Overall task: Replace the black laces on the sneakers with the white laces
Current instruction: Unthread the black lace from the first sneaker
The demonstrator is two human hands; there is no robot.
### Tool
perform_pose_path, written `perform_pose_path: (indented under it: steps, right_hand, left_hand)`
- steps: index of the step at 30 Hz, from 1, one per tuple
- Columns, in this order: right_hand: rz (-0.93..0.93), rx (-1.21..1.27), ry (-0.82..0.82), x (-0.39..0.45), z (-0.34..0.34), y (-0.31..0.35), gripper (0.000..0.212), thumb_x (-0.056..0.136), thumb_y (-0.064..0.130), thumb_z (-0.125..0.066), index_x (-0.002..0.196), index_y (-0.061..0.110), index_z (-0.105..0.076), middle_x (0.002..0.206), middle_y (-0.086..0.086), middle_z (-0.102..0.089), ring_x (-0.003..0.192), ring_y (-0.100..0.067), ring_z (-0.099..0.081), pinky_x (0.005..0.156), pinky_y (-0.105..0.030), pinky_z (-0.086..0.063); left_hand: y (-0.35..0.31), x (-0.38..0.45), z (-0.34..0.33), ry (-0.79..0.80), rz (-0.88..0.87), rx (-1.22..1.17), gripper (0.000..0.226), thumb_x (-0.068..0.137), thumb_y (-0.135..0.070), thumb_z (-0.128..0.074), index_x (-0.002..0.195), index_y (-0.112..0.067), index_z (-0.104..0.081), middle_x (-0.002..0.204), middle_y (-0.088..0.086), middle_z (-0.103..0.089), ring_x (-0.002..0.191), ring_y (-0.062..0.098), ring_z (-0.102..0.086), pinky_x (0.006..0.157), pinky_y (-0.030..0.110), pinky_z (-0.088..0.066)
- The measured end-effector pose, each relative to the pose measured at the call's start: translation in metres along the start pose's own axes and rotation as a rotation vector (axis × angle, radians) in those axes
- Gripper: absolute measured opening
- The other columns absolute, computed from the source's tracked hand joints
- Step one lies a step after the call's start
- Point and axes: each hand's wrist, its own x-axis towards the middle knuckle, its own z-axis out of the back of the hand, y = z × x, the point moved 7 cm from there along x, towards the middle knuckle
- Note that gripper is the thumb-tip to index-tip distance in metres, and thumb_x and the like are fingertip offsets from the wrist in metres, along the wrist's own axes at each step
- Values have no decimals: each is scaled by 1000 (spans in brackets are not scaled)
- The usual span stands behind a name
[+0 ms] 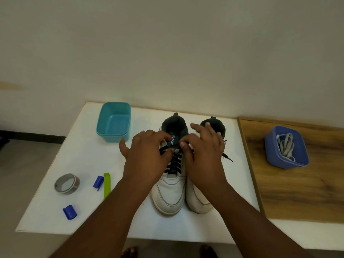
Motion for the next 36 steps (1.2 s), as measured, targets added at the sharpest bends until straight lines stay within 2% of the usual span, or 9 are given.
perform_pose_path:
  steps: [4, 8, 10, 14, 21, 26, 30, 33, 36]
  right_hand:
    - [-116, 95, -220, -1, 21, -4, 19, 104, 22, -42, 103, 21, -61, 123, 0, -58, 120, -17, -51, 109, -51, -37]
    - [-278, 312, -387, -3, 38, -19, 17, 109, 20, -38, 107, 18, -54, 107, -1, -54, 95, -8, -50, 87, -31, -48]
    - [-357, 404, -477, -1, 49, -28, 17, 109, 22, -37, 105, 19, -54, 103, -2, -56, 91, -6, -51, 81, -23, -47]
    - [-481, 684, -633, -6, 61, -36, 19, 104, 12, -40, 106, 16, -58, 88, 24, -62, 82, 2, -58, 75, -18, -47]
    - [-428, 763, -797, -10, 75, -34, 19, 98, 1, -41, 110, 6, -55, 101, 4, -57, 93, 0, -55, 87, -16, -44]
    - [70, 289, -345, 3, 55, 13, 20, 97, 9, -52, 109, 16, -67, 110, 3, -63, 110, -19, -57, 97, -45, -44]
    - [104, -72, 53, -5, 5, 9, 31, 91, 25, -52, 114, 33, -71, 136, 1, -57, 139, -27, -41, 119, -50, -20]
    - [22, -131, 89, -5, 4, -3, 38, 89, 26, -46, 116, 37, -70, 144, -2, -54, 148, -30, -31, 123, -54, -12]
    - [-4, -120, 72, -2, 9, -6, 41, 90, 20, -45, 119, 36, -69, 142, -4, -56, 147, -30, -33, 122, -55, -15]
  left_hand:
    - [2, 0, -1, -8, -3, -25, 30, 91, -55, -63, 119, -48, -57, 120, -18, -60, 127, 11, -49, 119, 63, -9]
    - [2, -1, -1, 1, -3, -33, 30, 91, -54, -62, 120, -48, -56, 119, -18, -58, 126, 12, -48, 119, 62, -9]
    - [4, -2, 0, 6, 4, -38, 30, 91, -54, -62, 120, -47, -56, 119, -18, -58, 126, 12, -49, 119, 62, -9]
    - [3, -2, 1, 20, 18, -51, 35, 92, -55, -61, 124, -45, -53, 119, -16, -61, 125, 13, -51, 119, 61, -10]
    - [12, -1, -4, 80, 77, -44, 19, 95, -45, -53, 113, -41, -49, 88, -17, -69, 106, 12, -60, 118, 59, -16]
    - [11, 0, -4, 100, 92, -27, 13, 98, -40, -48, 111, -39, -49, 91, -13, -67, 103, 13, -60, 117, 56, -16]
    - [12, -2, 1, 82, 99, -10, 9, 98, -41, -46, 105, -38, -52, 88, -12, -66, 102, 16, -60, 114, 53, -24]
    - [7, -3, 8, -2, 54, -23, 18, 95, -43, -53, 113, -39, -53, 107, -11, -64, 115, 17, -55, 115, 57, -21]
    - [-7, -3, 8, -45, -78, 10, 25, 93, -45, -59, 118, -45, -60, 140, -7, -48, 145, 22, -29, 119, 61, -5]
